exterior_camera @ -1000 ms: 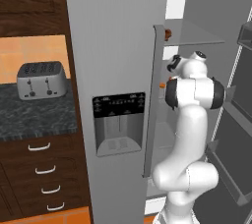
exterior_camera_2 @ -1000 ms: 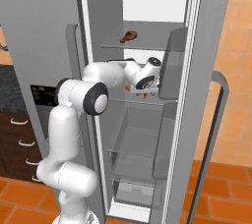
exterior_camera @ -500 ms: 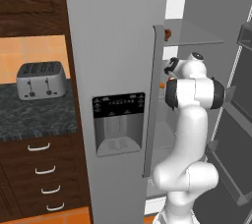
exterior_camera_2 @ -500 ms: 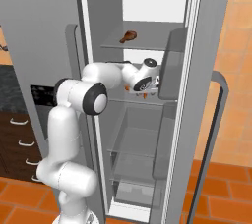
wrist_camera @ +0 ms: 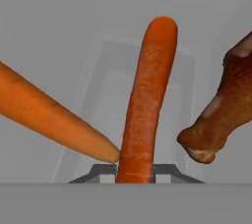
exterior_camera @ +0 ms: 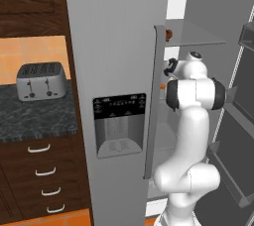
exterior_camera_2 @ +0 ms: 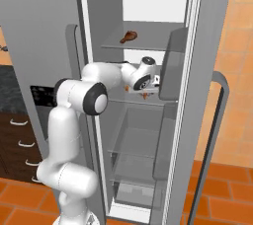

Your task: Place one carrot and one chicken drumstick in each tupperware on the nearby counter, to pack two identical lunches.

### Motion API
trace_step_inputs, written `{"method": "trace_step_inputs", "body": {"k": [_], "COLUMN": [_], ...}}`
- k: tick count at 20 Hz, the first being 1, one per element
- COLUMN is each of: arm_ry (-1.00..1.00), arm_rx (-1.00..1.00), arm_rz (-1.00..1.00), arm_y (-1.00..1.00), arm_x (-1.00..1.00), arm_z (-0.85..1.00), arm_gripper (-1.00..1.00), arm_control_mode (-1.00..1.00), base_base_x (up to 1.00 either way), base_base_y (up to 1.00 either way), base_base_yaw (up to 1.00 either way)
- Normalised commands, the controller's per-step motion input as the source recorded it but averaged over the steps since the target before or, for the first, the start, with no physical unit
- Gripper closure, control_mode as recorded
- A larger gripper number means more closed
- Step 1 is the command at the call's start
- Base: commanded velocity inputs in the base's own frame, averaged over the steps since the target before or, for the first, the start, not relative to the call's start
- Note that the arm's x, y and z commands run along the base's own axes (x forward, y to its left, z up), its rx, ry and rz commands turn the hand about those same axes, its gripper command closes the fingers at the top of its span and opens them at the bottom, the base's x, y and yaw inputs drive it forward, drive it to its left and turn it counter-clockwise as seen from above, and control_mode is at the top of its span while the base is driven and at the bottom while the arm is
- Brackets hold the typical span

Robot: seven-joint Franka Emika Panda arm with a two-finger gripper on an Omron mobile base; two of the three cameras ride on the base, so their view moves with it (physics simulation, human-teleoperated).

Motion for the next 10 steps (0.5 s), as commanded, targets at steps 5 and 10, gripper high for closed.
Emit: {"method": "trace_step_inputs", "body": {"k": [5,10], "arm_ry": [0.0,-0.04], "arm_rx": [0.0,0.0], "arm_rz": [-0.01,0.0], "arm_y": [0.04,0.11], "arm_x": [-0.18,-0.94], "arm_z": [-0.01,0.11], "arm_gripper": [1.0,1.0], "arm_control_mode": [-1.0,-1.0], "base_base_x": [0.0,0.0], "base_base_y": [0.0,0.0], "base_base_yaw": [0.0,0.0]}}
